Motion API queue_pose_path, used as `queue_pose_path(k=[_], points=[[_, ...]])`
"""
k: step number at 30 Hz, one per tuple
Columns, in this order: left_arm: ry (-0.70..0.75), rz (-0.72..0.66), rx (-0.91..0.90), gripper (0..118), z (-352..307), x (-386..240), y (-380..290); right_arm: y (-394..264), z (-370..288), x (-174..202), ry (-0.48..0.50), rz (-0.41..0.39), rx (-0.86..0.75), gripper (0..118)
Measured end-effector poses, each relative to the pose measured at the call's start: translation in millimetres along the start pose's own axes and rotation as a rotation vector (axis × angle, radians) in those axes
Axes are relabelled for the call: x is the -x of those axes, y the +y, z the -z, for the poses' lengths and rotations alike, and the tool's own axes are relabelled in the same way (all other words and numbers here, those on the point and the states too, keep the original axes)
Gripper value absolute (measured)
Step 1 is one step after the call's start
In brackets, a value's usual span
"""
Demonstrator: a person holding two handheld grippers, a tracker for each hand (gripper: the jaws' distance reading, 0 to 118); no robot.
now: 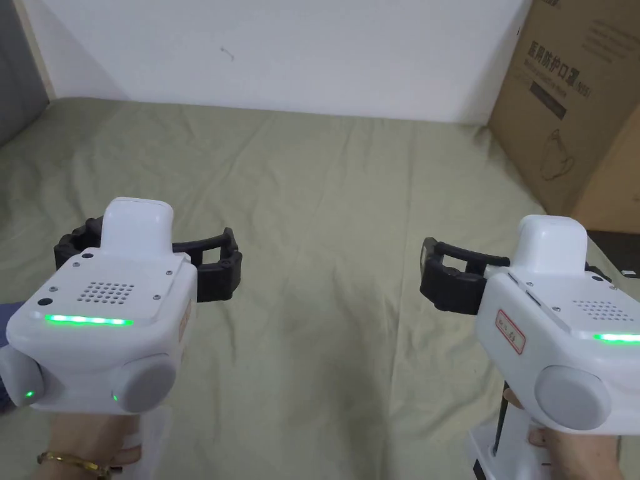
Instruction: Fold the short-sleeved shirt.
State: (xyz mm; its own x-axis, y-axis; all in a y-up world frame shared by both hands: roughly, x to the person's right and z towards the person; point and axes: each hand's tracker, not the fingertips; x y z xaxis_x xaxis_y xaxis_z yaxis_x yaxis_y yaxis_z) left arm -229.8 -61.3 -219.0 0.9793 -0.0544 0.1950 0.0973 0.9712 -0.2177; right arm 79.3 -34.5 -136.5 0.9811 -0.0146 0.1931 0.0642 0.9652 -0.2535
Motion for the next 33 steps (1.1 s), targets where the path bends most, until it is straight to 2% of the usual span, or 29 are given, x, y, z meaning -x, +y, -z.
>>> queue_pose_path(k=[4, 7, 9, 10, 13, 14, 16, 19, 21, 26, 30, 31, 33], points=[[0.000, -0.009, -0.002, 112, -1, 1, 1, 2, 0, 2, -0.004, -0.003, -0.002, 118], [-0.004, -0.033, 0.022, 112, -1, 0, 4, 9, 5, 2, -0.052, 0.038, 0.064, 118], [-0.023, -0.082, 0.088, 112, 1, -1, 7, 17, 16, 4, -0.131, 0.060, 0.214, 118], [-0.047, -0.114, 0.125, 112, 3, 0, 7, 21, 23, 3, -0.131, 0.083, 0.299, 118], [-0.079, -0.222, 0.284, 112, 9, -1, -4, 14, 38, -1, -0.012, 0.170, 0.533, 118], [-0.075, -0.238, 0.335, 112, 12, -2, -9, 6, 41, 0, -0.006, 0.191, 0.577, 115], [-0.095, -0.271, 0.380, 112, 14, -4, -24, -13, 44, 8, -0.041, 0.162, 0.692, 113], [-0.095, -0.256, 0.417, 112, 13, -9, -43, -45, 50, 27, -0.091, 0.040, 0.828, 113], [-0.094, -0.223, 0.439, 112, 14, -11, -50, -65, 49, 36, -0.103, -0.006, 0.855, 113], [-0.076, -0.211, 0.457, 112, 22, -7, -60, -85, 49, 50, -0.109, -0.041, 0.821, 113], [-0.041, -0.230, 0.488, 112, 38, 2, -66, -70, 63, 39, -0.119, 0.121, 0.766, 113], [-0.027, -0.234, 0.496, 112, 43, 5, -68, -68, 70, 32, -0.096, 0.163, 0.754, 114], [-0.006, -0.237, 0.516, 112, 56, 9, -73, -67, 87, 27, -0.097, 0.146, 0.754, 114]])
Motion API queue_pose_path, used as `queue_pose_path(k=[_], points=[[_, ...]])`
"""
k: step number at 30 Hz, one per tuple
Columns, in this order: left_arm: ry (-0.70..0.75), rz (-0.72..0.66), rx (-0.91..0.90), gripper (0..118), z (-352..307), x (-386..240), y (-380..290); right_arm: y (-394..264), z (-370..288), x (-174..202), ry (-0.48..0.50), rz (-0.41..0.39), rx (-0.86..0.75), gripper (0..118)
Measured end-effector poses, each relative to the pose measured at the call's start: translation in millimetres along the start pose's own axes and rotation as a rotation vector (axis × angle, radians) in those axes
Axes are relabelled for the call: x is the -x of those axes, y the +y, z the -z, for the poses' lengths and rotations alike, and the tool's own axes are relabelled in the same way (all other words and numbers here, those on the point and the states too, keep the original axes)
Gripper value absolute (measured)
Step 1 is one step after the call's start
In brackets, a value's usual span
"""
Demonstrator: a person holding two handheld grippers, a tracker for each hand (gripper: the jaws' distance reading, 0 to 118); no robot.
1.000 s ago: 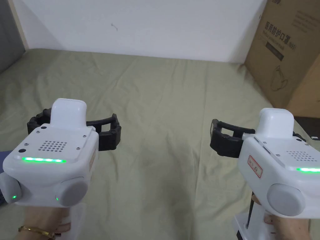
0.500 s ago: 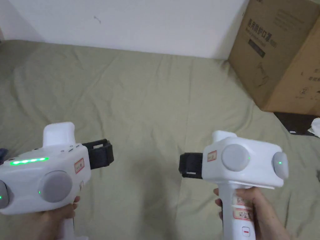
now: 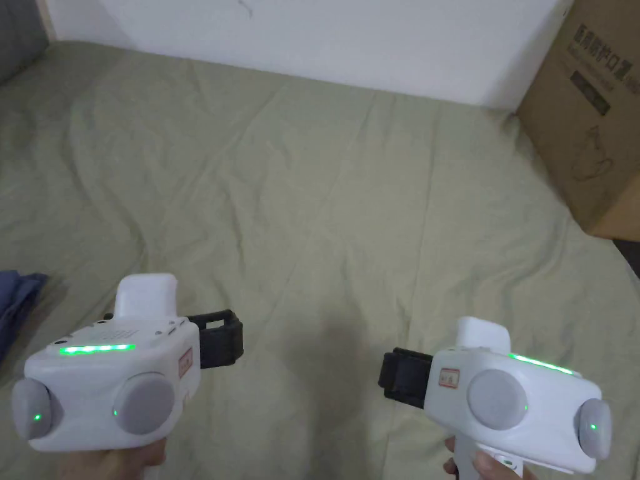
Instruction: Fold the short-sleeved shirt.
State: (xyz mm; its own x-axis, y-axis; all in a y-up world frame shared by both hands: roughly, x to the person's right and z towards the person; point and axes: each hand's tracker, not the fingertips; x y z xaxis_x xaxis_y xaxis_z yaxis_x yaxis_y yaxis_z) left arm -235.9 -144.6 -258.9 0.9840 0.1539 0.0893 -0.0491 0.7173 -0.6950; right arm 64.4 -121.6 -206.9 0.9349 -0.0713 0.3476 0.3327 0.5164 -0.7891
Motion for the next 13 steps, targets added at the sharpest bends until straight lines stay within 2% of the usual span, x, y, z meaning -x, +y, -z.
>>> queue_pose_path(k=[3, 5, 6, 8, 11, 13], points=[[0.026, -0.013, 0.023, 112, 27, 5, 8, 12, 29, 4, -0.169, -0.098, -0.059, 114], [0.049, -0.016, 0.033, 112, 51, 6, 15, 20, 52, 5, -0.199, -0.188, -0.097, 114], [0.054, -0.017, 0.033, 112, 62, 6, 18, 24, 61, 5, -0.195, -0.191, -0.101, 114], [0.064, -0.032, 0.041, 112, 86, 5, 25, 37, 79, 2, -0.167, -0.143, -0.104, 114], [0.062, -0.073, 0.070, 112, 117, 3, 35, 59, 103, -5, -0.112, -0.026, -0.112, 114], [0.064, -0.077, 0.072, 112, 135, 1, 41, 73, 121, -4, -0.115, -0.002, -0.107, 114]])
